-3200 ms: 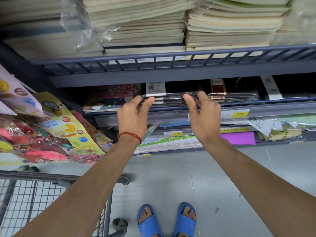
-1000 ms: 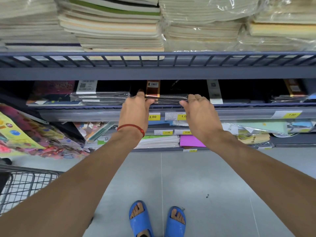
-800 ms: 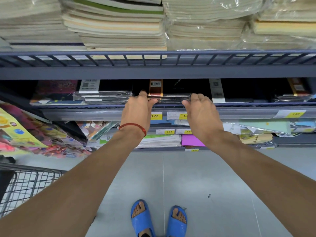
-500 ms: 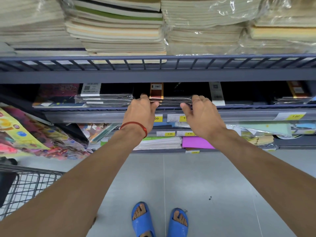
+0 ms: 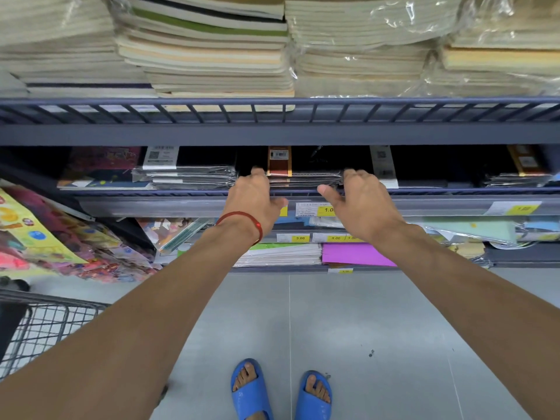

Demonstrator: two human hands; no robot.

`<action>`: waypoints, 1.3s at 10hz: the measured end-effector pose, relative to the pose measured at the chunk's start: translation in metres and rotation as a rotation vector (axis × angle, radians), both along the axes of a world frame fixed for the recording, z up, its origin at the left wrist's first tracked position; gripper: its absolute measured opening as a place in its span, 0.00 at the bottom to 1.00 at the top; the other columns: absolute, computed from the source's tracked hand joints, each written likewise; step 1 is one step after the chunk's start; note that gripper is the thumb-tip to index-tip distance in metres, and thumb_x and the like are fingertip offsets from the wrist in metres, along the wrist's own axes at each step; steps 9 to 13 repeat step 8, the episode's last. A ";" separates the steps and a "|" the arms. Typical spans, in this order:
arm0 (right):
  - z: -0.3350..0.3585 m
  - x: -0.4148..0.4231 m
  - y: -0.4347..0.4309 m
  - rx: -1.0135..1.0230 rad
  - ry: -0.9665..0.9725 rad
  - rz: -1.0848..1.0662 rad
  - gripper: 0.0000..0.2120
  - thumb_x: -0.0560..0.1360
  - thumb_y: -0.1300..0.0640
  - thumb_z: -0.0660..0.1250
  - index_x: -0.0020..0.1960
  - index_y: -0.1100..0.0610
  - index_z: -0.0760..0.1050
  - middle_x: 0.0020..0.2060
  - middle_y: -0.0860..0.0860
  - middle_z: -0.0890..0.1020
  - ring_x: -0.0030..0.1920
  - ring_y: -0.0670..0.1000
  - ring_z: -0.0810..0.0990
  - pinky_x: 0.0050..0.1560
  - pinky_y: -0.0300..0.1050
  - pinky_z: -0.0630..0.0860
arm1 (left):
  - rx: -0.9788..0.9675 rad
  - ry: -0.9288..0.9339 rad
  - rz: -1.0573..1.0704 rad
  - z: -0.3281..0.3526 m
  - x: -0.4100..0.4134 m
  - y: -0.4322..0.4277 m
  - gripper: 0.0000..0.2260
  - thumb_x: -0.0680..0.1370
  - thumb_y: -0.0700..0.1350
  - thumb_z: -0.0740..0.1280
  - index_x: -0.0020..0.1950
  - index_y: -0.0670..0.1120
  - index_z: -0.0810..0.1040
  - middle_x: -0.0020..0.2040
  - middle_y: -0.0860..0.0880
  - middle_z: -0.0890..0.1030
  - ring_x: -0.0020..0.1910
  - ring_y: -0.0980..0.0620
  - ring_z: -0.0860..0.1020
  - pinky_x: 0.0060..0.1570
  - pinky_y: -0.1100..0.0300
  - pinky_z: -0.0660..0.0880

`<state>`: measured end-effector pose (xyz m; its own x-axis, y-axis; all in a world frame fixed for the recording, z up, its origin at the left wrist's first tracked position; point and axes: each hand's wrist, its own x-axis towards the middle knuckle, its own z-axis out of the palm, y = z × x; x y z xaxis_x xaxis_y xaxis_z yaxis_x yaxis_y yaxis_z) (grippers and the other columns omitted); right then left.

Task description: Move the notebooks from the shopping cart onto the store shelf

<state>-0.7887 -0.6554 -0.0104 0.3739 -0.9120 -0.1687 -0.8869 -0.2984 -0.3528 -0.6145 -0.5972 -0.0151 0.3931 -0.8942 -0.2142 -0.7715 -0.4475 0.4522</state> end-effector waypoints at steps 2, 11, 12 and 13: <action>0.001 -0.001 0.002 -0.009 0.000 0.023 0.18 0.82 0.44 0.61 0.52 0.61 0.71 0.53 0.60 0.77 0.56 0.60 0.74 0.53 0.48 0.68 | -0.011 -0.026 0.013 -0.004 -0.001 0.001 0.21 0.74 0.52 0.74 0.57 0.42 0.70 0.43 0.45 0.73 0.49 0.42 0.76 0.46 0.55 0.70; 0.017 -0.021 0.037 -0.230 0.018 -0.076 0.19 0.81 0.50 0.61 0.66 0.60 0.73 0.60 0.57 0.78 0.62 0.59 0.74 0.58 0.54 0.74 | -0.165 -0.060 -0.020 0.021 -0.011 0.034 0.20 0.79 0.44 0.66 0.67 0.40 0.65 0.55 0.42 0.76 0.56 0.41 0.76 0.50 0.51 0.73; 0.017 -0.021 0.037 -0.230 0.018 -0.076 0.19 0.81 0.50 0.61 0.66 0.60 0.73 0.60 0.57 0.78 0.62 0.59 0.74 0.58 0.54 0.74 | -0.165 -0.060 -0.020 0.021 -0.011 0.034 0.20 0.79 0.44 0.66 0.67 0.40 0.65 0.55 0.42 0.76 0.56 0.41 0.76 0.50 0.51 0.73; 0.017 -0.021 0.037 -0.230 0.018 -0.076 0.19 0.81 0.50 0.61 0.66 0.60 0.73 0.60 0.57 0.78 0.62 0.59 0.74 0.58 0.54 0.74 | -0.165 -0.060 -0.020 0.021 -0.011 0.034 0.20 0.79 0.44 0.66 0.67 0.40 0.65 0.55 0.42 0.76 0.56 0.41 0.76 0.50 0.51 0.73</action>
